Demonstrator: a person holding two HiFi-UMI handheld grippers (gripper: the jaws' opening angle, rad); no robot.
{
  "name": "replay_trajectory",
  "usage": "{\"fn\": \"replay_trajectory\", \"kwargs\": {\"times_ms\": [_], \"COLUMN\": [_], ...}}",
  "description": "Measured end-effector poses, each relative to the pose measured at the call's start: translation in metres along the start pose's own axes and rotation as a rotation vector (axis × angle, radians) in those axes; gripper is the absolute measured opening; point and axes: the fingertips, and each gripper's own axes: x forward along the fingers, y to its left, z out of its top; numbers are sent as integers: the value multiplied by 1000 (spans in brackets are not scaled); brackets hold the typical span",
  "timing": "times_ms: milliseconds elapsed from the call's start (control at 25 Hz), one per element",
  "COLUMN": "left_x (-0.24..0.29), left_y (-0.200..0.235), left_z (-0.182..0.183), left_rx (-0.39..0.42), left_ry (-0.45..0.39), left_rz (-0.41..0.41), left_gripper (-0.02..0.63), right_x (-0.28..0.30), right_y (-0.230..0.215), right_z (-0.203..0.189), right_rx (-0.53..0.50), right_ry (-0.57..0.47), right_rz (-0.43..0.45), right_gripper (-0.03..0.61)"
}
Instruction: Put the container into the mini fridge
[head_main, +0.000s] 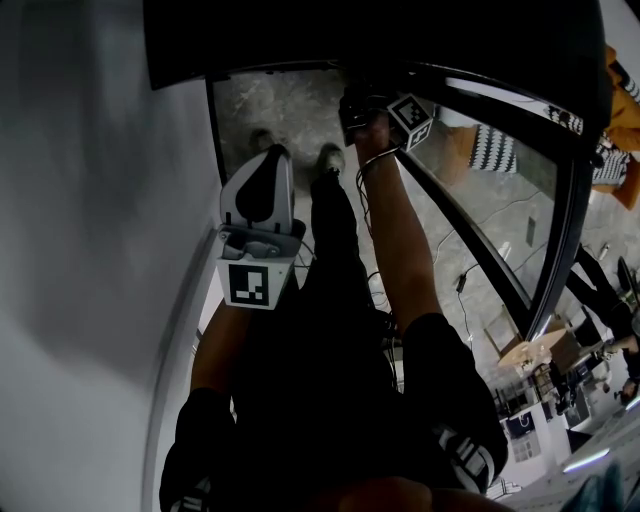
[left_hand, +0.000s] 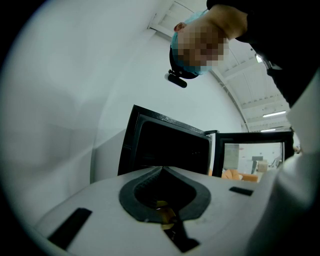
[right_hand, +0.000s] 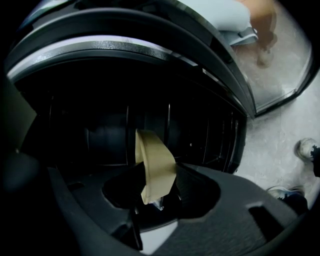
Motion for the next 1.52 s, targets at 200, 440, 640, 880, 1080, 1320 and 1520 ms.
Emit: {"fn": "replay_trajectory", "kwargs": {"times_ms": [200,440,640,880,1080,1320,1520], "left_x": [0,0,-1,0,-1,0,0], "left_y": [0,0,0,1,1,1,1], "left_z": [-3,-6,-8,-7,-7,-7,-9], "left_rx": [1,1,-6,-7,-7,-6,-4], "left_ry": [8,10,15,12,14,10,12], "left_rz": [-4,-6,-1,-3,-4,-5,-8], "left_gripper": [5,5,5,5,5,5,5], "right_x": [2,2,1,-2,-10,-16,-22], "right_y": [3,8,22,26,23,11,2], "right_z": [3,3,-1,-7,-15,-20,-21], "right_rx": [-28,-51,-117,-255,-417,-792,-1170], "right_ry": [-5,1,20,66,122,182,206], "right_rz": [18,53,100,90,50,-77,-194], "right_gripper": [196,247,287,296,296,296,295]}}
